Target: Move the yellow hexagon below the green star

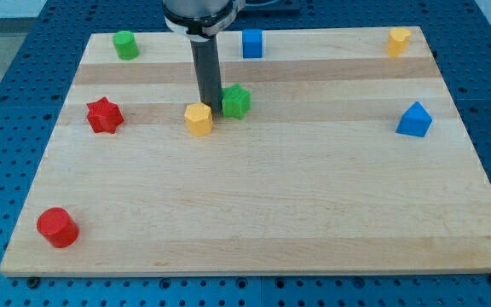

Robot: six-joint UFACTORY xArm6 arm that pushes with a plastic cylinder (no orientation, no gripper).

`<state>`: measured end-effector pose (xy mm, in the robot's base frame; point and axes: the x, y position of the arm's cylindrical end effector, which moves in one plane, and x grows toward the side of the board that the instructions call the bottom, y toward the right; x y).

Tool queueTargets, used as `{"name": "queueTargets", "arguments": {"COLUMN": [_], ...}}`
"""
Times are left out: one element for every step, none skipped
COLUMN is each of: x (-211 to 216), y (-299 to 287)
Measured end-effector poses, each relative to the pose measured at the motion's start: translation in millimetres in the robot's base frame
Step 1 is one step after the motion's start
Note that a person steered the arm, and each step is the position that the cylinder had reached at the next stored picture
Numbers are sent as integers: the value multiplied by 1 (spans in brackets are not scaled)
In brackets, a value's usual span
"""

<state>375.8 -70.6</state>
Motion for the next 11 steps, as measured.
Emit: {"name": "queueTargets", "arguments": {"x": [-5,-7,-7,-4,7,27,49,67,71,58,45], "y": [-12,-28,-47,-51,-44,-34,-19,0,15,15,25]}}
